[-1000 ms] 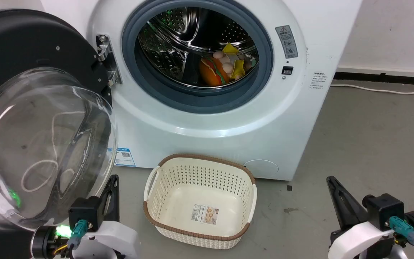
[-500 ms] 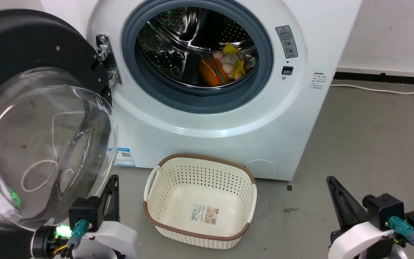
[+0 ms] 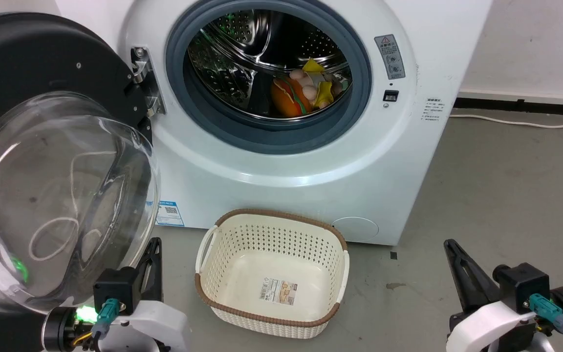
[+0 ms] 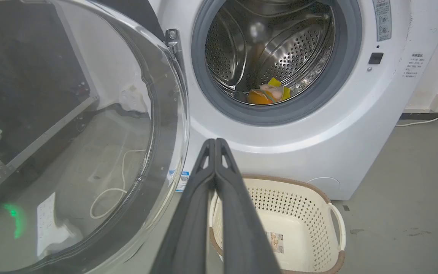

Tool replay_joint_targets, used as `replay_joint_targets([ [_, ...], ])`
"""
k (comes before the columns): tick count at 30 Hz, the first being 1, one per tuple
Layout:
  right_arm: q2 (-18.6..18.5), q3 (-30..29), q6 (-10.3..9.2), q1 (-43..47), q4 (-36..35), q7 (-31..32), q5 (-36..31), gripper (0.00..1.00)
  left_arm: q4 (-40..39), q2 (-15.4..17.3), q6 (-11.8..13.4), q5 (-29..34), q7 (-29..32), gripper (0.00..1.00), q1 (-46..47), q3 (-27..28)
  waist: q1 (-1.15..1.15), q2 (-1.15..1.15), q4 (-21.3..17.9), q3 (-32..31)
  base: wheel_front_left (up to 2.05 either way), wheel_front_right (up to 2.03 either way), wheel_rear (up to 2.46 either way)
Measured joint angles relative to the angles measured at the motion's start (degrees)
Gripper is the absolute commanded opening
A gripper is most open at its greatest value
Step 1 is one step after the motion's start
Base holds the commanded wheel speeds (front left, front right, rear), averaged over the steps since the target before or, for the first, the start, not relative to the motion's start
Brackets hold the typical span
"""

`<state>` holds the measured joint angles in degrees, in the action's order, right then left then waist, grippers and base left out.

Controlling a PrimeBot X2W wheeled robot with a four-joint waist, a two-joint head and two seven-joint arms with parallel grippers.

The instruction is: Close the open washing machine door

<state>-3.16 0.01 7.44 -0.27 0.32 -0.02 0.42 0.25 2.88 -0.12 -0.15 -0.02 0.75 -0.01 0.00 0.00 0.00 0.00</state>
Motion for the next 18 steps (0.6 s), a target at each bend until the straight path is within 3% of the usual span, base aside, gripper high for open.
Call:
replay_joint_targets([
  [1,0.00,0.00,0.00,0.00,0.01,0.00,0.03,1.00,0.02,0.00,0.00,-0.01,0.00,1.00,0.02,-0.02,0.00,0.00,0.00,0.00,0.00,0.00,0.00],
  [18,-0.01,-0.30,0.00,0.00,0.88,-1.13,0.96,1.00,0.08,0.00,-0.03,-0.03,-1.13,1.00,0.02,-0.56,0.00,0.00,0.31,-0.66,0.00,0.00,0.00],
])
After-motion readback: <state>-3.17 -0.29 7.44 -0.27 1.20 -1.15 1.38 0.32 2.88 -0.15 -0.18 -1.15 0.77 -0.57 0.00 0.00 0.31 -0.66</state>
